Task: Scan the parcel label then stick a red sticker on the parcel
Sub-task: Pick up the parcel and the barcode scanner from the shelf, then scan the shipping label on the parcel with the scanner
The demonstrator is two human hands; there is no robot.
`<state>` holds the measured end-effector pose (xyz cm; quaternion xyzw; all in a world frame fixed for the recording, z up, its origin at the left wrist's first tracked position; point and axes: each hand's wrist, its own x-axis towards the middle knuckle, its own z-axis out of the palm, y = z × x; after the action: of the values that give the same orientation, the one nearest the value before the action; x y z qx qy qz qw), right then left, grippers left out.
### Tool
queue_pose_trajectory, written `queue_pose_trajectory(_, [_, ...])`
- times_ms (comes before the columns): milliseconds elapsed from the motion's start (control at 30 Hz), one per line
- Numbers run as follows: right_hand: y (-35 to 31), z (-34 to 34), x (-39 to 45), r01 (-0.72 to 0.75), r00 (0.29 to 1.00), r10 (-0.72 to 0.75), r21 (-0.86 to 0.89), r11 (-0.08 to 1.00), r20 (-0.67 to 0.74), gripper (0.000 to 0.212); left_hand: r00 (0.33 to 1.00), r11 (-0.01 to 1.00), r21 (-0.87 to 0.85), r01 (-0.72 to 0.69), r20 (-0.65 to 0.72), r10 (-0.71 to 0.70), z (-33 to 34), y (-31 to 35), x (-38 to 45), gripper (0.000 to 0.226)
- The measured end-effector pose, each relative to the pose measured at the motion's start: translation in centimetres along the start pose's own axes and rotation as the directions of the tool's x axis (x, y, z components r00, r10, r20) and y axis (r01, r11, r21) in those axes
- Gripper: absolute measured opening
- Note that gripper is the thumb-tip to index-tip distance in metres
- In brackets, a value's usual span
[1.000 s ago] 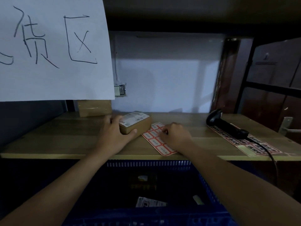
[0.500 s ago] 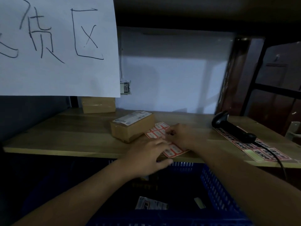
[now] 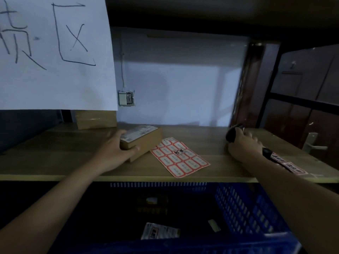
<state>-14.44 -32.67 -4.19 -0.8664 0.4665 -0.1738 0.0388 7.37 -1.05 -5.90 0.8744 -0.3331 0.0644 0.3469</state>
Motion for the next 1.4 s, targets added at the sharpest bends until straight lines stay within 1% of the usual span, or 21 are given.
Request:
queue_pose_trajectory(67, [0.2, -0.1, -0.1, 0.006, 1.0, -0.007, -0.04, 0.999, -0.023, 0.058, 1.0, 1.0, -0.02, 0.011, -0.008, -0.011, 0.2, 0.0, 0.1, 0.07])
queue_pose_trajectory(133, [0.5, -0.2, 0.0, -0.019, 0.999, 0.016, -0.067, 0.998, -0.039, 0.055, 1.0, 1.0, -0.02, 0.021, -0.018, -0.022, 0.1, 0.2, 0.0, 0.07])
queue_pose_trajectory(200, [1.0, -0.2, 0.2, -0.046, 0.998, 0.043, -0.069, 0.997, -0.041, 0.052, 0.999, 1.0, -0.019, -0.004, -0.047, 0.003, 0.0, 0.5, -0.3, 0.07])
queue_pose_trajectory(367, [1.7, 0.0, 0.2, -0.068, 0.996, 0.062, -0.113, 0.991, -0.058, 0.05, 0.973, 0.993, 0.072, -0.096, -0.205, 0.109, 0.1, 2.1, -1.8, 0.081])
queue_pose_trajectory(467, [0.9, -0.3, 0.2, -0.068, 0.992, 0.054, -0.125, 0.99, -0.116, 0.05, 0.916, 0.966, 0.139, -0.219, -0.31, 0.253, 0.5, 3.2, -2.3, 0.08])
queue_pose_trajectory(567, [-1.3, -1.3, -0.2, -0.021, 0.981, 0.023, 0.015, 1.0, -0.193, 0.04, 0.839, 0.927, 0.16, -0.34, -0.394, 0.375, 1.2, 4.1, -2.2, 0.079])
queue_pose_trajectory(667, [-3.7, -2.7, -1.2, 0.124, 0.966, -0.071, 0.202, 0.972, -0.25, 0.035, 0.794, 0.912, 0.138, -0.387, -0.453, 0.405, 2.1, 4.9, -1.9, 0.083])
queue_pose_trajectory(767, [-6.1, -4.0, -3.2, 0.247, 0.945, -0.142, 0.359, 0.9, -0.294, 0.026, 0.756, 0.898, 0.133, -0.419, -0.497, 0.426, 2.9, 5.8, -1.6, 0.087])
queue_pose_trajectory(833, [-7.8, -5.0, -5.0, 0.295, 0.936, -0.146, 0.484, 0.824, -0.321, 0.016, 0.724, 0.886, 0.136, -0.444, -0.528, 0.444, 3.4, 6.5, -1.4, 0.087])
queue_pose_trajectory(900, [-9.6, -6.0, -7.1, 0.357, 0.92, -0.156, 0.607, 0.71, -0.359, 0.009, 0.696, 0.884, 0.124, -0.451, -0.571, 0.435, 3.9, 7.3, -1.2, 0.086])
queue_pose_trajectory(967, [-10.9, -7.0, -9.4, 0.402, 0.91, -0.156, 0.72, 0.566, -0.385, 0.017, 0.69, 0.892, 0.104, -0.439, -0.598, 0.409, 4.3, 8.0, -1.2, 0.087])
queue_pose_trajectory(1033, [-11.8, -7.9, -11.4, 0.379, 0.925, -0.156, 0.837, 0.395, -0.346, 0.02, 0.681, 0.904, 0.103, -0.415, -0.624, 0.384, 4.5, 8.3, -1.1, 0.088])
queue_pose_trajectory(1067, [-12.1, -8.3, -12.4, 0.336, 0.94, -0.167, 0.889, 0.312, -0.297, 0.02, 0.674, 0.906, 0.11, -0.409, -0.633, 0.381, 4.5, 8.3, -1.1, 0.087])
queue_pose_trajectory(1133, [-12.1, -8.6, -14.0, 0.205, 0.963, -0.206, 0.967, 0.155, -0.171, 0.016, 0.659, 0.906, 0.134, -0.402, -0.645, 0.388, 4.7, 8.3, -1.3, 0.084])
queue_pose_trajectory(1200, [-12.0, -8.4, -15.3, 0.061, 0.969, -0.242, 0.998, 0.027, -0.052, 0.015, 0.645, 0.919, 0.149, -0.366, -0.671, 0.366, 4.4, 8.2, -1.4, 0.082])
queue_pose_trajectory(1300, [-12.1, -8.0, -16.9, -0.15, 0.956, -0.278, 0.97, -0.193, 0.093, 0.018, 0.686, 0.944, 0.101, -0.314, -0.663, 0.299, 4.0, 8.0, -1.7, 0.08])
queue_pose_trajectory(1333, [-12.2, -7.8, -17.2, -0.2, 0.951, -0.282, 0.951, -0.236, 0.13, 0.021, 0.689, 0.945, 0.08, -0.316, -0.665, 0.287, 4.1, 7.9, -1.8, 0.075])
queue_pose_trajectory(1367, [-12.3, -7.6, -17.4, -0.219, 0.949, -0.279, 0.946, -0.24, 0.148, 0.024, 0.693, 0.948, 0.053, -0.315, -0.67, 0.267, 4.2, 7.6, -1.8, 0.065])
queue_pose_trajectory(1400, [-12.5, -7.3, -17.5, -0.211, 0.952, -0.269, 0.952, -0.221, 0.149, 0.026, 0.687, 0.947, 0.059, -0.315, -0.675, 0.27, 4.3, 7.4, -1.7, 0.056])
